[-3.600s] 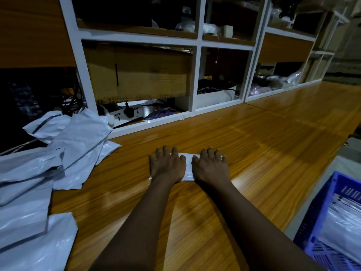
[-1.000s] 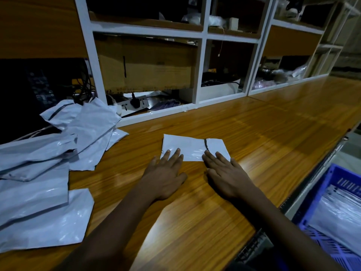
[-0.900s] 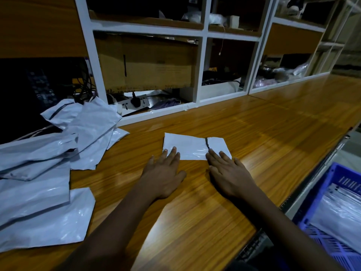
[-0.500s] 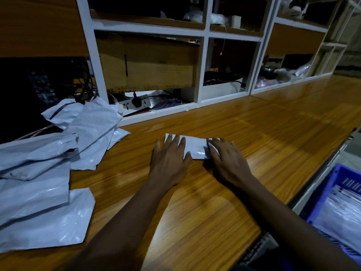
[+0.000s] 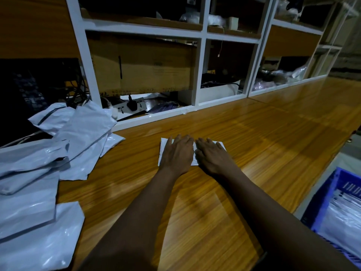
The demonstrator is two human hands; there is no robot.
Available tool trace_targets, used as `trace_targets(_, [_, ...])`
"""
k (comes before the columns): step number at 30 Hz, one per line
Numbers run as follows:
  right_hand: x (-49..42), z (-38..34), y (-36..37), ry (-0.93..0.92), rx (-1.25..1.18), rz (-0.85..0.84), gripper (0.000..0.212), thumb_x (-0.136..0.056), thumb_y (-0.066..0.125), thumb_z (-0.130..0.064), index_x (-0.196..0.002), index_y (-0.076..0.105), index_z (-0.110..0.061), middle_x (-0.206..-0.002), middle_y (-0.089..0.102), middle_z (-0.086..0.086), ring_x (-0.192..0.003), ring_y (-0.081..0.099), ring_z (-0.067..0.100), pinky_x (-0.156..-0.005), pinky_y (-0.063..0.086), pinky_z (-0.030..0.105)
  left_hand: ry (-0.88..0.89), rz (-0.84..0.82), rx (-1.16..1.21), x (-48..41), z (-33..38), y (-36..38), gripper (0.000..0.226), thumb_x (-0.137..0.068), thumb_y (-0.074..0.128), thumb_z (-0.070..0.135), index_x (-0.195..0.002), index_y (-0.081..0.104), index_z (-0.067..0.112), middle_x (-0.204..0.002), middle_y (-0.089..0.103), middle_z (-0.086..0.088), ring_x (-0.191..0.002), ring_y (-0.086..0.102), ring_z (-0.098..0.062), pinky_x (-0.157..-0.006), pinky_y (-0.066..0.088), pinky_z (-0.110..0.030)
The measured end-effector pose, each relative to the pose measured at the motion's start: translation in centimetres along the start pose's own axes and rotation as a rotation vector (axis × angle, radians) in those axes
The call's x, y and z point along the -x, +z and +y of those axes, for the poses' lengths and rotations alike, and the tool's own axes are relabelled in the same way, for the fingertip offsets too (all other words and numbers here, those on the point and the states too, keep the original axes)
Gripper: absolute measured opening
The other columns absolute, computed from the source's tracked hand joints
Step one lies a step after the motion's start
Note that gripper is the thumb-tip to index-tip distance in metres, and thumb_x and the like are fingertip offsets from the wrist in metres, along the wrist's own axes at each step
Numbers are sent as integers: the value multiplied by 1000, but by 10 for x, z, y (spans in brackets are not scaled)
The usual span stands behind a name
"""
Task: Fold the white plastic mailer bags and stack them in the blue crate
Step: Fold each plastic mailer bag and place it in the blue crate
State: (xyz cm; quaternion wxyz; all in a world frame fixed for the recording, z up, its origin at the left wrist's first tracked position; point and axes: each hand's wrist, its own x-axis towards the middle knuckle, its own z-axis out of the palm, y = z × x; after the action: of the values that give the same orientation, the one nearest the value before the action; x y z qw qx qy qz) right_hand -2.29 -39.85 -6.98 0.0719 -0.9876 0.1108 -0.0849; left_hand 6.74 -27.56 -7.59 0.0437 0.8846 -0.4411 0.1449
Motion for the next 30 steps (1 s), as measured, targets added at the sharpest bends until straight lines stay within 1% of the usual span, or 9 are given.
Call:
trace_targets(2, [-4,2,2,13,107,-51,58,-108,19,-37,-158,11,-9,-166,9,11,-152,7,30,-121,10,49,0,-32,10,-1,-1,2,51,-107,32,29,-155,24,15,-162,23,-4,-147,23,-28,-119,20,-48])
trace_targets(5, [-9,3,3,39,169,-121,59,-107,14,-40,-158,2,-13,-167,1,6,-153,0,26,-122,6,49,-27,-54,27,-4,-2,1,52,-107,26,35,-156,21,19,-162,25,-2,-145,26,-28,-116,24,-50])
trace_targets(9, [-12,-1,1,41,242,-167,59,-107,13,-39,-158,-1,-14,-167,-2,5,-153,-1,27,-121,6,53,-62,-114,34,-7,-1,3,53,-106,26,39,-157,15,27,-163,20,-2,-148,20,-32,-114,18,-60])
trace_targets(13, [-16,0,1,62,258,-209,60,-106,13,-40,-158,-4,-15,-167,-5,3,-153,-4,26,-121,5,55,-75,-152,30,-10,-1,3,54,-106,22,42,-157,10,30,-164,15,-2,-149,15,-35,-114,16,-65])
trace_targets(19, [-17,-2,-1,75,255,-220,60,-106,13,-41,-158,-7,-18,-166,-8,3,-153,-6,28,-121,5,55,-114,-172,48,-13,-2,5,54,-106,20,44,-157,8,33,-165,12,-2,-149,12,-36,-113,15,-65])
trace_targets(25, [-17,4,8,75,223,-134,60,-105,16,-47,-159,6,-23,-167,-4,1,-153,-1,30,-120,7,58,-150,-179,108,-8,0,1,55,-106,17,44,-158,8,27,-166,8,-3,-151,8,-32,-117,11,-61])
trace_targets(27, [-10,6,10,106,184,-101,62,-103,10,-51,-159,6,-24,-167,-2,2,-152,0,33,-120,8,59,-170,-198,118,-2,0,-2,56,-106,16,45,-158,5,27,-166,5,-3,-151,5,-31,-119,9,-58])
trace_targets(28, [-6,8,12,105,172,-74,69,-98,1,-57,-159,9,-25,-167,0,3,-152,2,35,-119,9,60,-185,-216,132,1,-1,-3,56,-106,14,47,-158,3,29,-166,2,-3,-152,2,-31,-119,6,-57])
trace_targets(30, [2,13,14,75,177,-29,97,-80,-24,-70,-158,15,-25,-167,4,6,-151,3,41,-117,11,64,-225,-250,168,9,-5,-5,60,-103,11,55,-158,1,32,-166,-3,-3,-152,-4,-31,-120,1,-55])
